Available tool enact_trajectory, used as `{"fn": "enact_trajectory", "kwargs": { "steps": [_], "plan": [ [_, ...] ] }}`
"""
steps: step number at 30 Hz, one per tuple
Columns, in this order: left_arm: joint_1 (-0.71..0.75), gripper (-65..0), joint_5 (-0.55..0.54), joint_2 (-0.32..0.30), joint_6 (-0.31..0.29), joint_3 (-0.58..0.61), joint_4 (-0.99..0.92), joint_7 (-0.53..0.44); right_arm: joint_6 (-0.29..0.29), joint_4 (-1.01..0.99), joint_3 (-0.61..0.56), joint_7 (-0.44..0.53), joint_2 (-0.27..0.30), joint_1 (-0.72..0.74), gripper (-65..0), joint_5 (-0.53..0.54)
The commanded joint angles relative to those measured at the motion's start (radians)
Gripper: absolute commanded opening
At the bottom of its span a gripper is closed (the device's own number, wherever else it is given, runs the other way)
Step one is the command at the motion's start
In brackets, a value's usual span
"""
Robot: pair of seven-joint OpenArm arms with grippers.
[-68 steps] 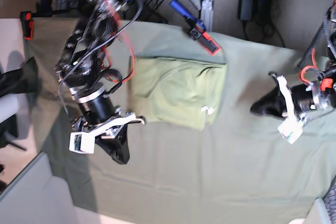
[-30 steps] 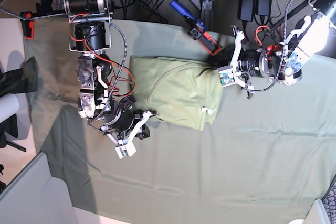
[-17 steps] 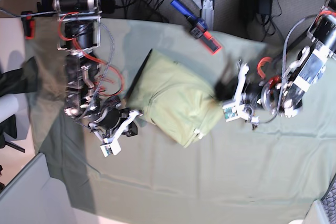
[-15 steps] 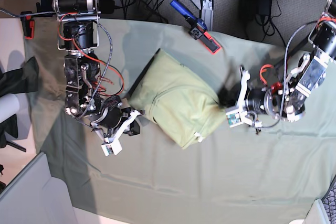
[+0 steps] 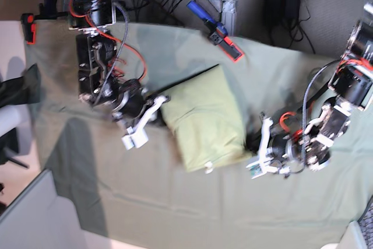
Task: Fold the T-shirt properly
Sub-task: 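Press the folded bundle's sides with both grippers to square it, then tuck and flatten the bundle edges with both grippers, then release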
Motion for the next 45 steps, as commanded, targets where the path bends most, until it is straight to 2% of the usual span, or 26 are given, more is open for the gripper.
{"fn": "enact_trajectory", "kwargs": {
  "steps": [1,5,9,13,16,22,27,31,34,36,38,42,45],
  "plan": [
    [-0.038,-65.0,-0.011,0.005,0.009,-0.006,0.013,-0.019,0.033,0.042,0.005,0.018,0.01,-0.004,-65.0,0.019],
    [-0.054,-65.0,-0.015,0.024,0.009,-0.006,0.013,-0.019,0.033,0.137,0.005,0.011,-0.005,-0.079,-65.0,0.034],
    [-0.058,-65.0,-0.015,0.04,0.009,-0.006,0.013,-0.019,0.033,0.179,0.005,0.004,-0.05,-0.131,-65.0,0.037],
    [-0.06,-65.0,-0.021,0.042,0.009,-0.007,0.013,-0.018,0.033,0.186,0.005,0.003,-0.097,-0.15,-65.0,0.033],
    [-0.063,-65.0,-0.027,0.042,0.021,-0.028,0.015,0.003,0.033,0.198,0.005,0.003,-0.104,-0.148,-65.0,0.034],
    [-0.063,-65.0,-0.12,0.042,0.009,-0.163,0.016,0.043,0.033,0.228,0.005,-0.038,-0.106,-0.148,-65.0,0.059],
    [-0.062,-65.0,-0.26,0.034,0.009,-0.277,0.042,0.149,0.033,0.229,0.037,-0.04,-0.106,-0.15,-65.0,0.032],
    [-0.058,-65.0,-0.458,0.003,0.009,-0.356,0.097,0.267,0.033,0.23,0.138,-0.045,-0.105,-0.15,-65.0,0.033],
    [-0.035,-65.0,-0.547,-0.039,0.009,-0.389,0.17,0.323,0.033,0.237,0.233,-0.05,-0.105,-0.15,-65.0,0.034],
    [-0.011,-65.0,-0.572,-0.071,0.009,-0.402,0.228,0.337,0.033,0.242,0.285,-0.057,-0.096,-0.15,-65.0,0.057],
    [0.022,-65.0,-0.589,-0.101,0.009,-0.409,0.283,0.343,0.034,0.244,0.314,-0.067,-0.077,-0.15,-65.0,0.131],
    [0.104,-65.0,-0.601,-0.134,0.009,-0.409,0.383,0.359,0.041,0.28,0.309,-0.066,-0.064,-0.142,-65.0,0.209],
    [0.169,-65.0,-0.611,-0.137,0.009,-0.409,0.427,0.365,0.075,0.328,0.287,-0.08,-0.088,-0.114,-65.0,0.277]
  ]
}}
